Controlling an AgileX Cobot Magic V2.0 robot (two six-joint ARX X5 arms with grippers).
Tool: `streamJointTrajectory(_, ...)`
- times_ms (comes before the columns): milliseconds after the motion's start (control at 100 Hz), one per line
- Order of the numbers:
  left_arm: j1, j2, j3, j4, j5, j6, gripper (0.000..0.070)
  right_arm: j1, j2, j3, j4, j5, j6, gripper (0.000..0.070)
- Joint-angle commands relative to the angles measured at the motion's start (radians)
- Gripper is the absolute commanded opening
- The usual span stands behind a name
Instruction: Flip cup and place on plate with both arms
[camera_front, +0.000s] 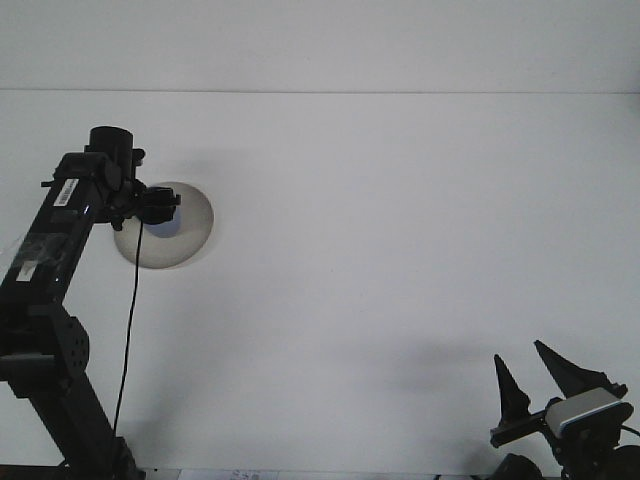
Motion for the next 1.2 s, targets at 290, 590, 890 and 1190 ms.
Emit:
streamJointTrajectory(290,0.023,-0.183,0.056,0.029,0.002,-0.021,0.0558,0.008,0.001,0.002,-0.006,0.000,0.005,0.0419)
streamJointTrajectory(590,0.013,-0.519,0.043,0.008,0.047,-0.066,0.0557,0.008,0.001,0.002,0.001,0.035,-0.006,0.0421)
streamJointTrajectory(890,-0.138,-1.029,-0.465,0.232,0.058,-0.097,0.0555,0.008,0.001,0.002,0.018,0.076,-0.058,0.0421)
streamJointTrajectory(1190,-0.295,-1.540,-1.060,0.338,0.135,-0.288,0.0554,0.008,0.001,0.002,0.016,0.075,-0.073,0.0420)
